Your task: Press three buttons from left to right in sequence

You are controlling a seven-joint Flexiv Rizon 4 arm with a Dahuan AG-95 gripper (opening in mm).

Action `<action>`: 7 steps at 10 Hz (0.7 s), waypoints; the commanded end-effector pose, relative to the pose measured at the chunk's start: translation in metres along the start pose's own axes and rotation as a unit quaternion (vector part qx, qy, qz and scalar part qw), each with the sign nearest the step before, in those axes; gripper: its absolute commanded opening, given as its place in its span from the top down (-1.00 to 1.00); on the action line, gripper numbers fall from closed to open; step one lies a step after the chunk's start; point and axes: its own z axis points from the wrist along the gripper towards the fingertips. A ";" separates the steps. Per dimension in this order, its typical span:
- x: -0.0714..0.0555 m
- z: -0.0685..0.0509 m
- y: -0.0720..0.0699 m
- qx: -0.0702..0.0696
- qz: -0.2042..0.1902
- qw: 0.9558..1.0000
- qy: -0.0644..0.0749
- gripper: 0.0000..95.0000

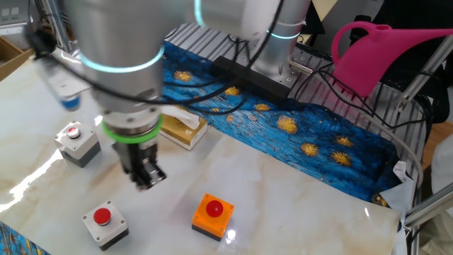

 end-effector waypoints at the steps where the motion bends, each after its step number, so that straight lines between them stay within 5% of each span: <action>1: 0.006 0.003 0.002 0.001 0.006 1.000 -0.002 1.00; 7: 0.013 0.015 -0.004 0.004 0.003 1.000 -0.008 1.00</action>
